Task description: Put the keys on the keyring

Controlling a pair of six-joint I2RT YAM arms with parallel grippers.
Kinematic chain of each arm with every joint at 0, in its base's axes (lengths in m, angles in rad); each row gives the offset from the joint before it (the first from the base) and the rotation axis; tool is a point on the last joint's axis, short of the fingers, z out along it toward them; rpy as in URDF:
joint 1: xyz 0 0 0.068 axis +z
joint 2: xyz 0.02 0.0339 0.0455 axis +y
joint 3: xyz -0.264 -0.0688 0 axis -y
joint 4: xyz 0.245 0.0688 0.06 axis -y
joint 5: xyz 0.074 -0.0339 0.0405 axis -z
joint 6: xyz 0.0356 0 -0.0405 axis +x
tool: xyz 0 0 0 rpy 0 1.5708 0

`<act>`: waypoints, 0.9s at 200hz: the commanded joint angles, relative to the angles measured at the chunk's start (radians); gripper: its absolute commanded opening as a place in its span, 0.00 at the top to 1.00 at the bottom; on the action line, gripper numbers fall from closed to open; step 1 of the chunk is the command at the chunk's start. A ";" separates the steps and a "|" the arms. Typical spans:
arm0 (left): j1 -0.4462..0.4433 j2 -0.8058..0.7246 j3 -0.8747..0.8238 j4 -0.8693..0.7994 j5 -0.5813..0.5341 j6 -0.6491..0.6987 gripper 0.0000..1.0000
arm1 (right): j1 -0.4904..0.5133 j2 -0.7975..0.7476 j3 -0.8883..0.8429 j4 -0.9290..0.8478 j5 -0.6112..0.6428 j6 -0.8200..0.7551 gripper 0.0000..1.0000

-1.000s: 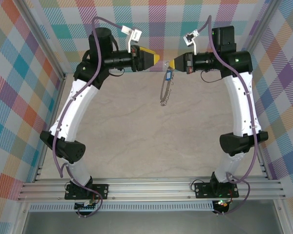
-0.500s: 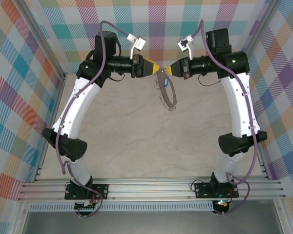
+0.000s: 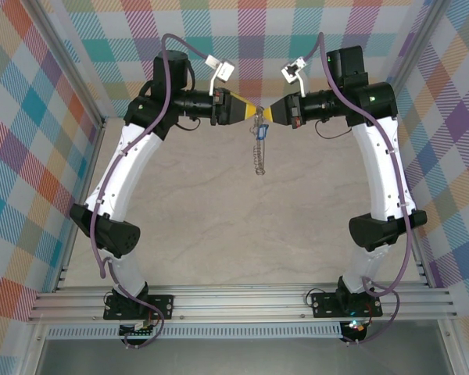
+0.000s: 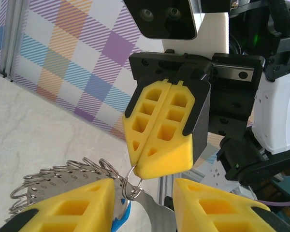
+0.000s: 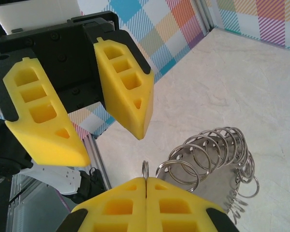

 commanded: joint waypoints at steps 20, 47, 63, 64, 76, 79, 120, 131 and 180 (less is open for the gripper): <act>-0.017 0.026 0.022 0.032 0.032 -0.015 0.63 | 0.011 -0.001 0.032 0.039 -0.059 0.007 1.00; -0.024 0.032 0.023 0.044 0.037 -0.022 0.63 | 0.015 -0.001 0.032 0.051 -0.069 0.016 1.00; -0.028 0.033 0.025 0.050 0.042 -0.026 0.63 | 0.016 0.001 0.031 0.055 -0.068 0.018 1.00; -0.028 0.033 0.025 0.051 0.043 -0.026 0.63 | 0.016 0.001 0.031 0.054 -0.068 0.018 1.00; -0.030 0.033 0.024 0.053 0.046 -0.027 0.66 | 0.017 0.002 0.030 0.054 -0.064 0.018 1.00; -0.030 0.032 0.025 0.052 0.046 -0.028 0.68 | 0.017 0.001 0.030 0.054 -0.064 0.018 1.00; -0.033 0.026 0.023 0.055 0.064 -0.026 0.84 | 0.016 0.004 0.030 0.059 -0.053 0.024 1.00; -0.036 0.025 0.023 0.056 0.072 -0.026 0.84 | 0.016 0.003 0.029 0.063 -0.051 0.025 1.00; -0.045 0.022 0.023 0.061 0.072 -0.028 1.00 | 0.017 0.005 0.030 0.091 -0.046 0.048 1.00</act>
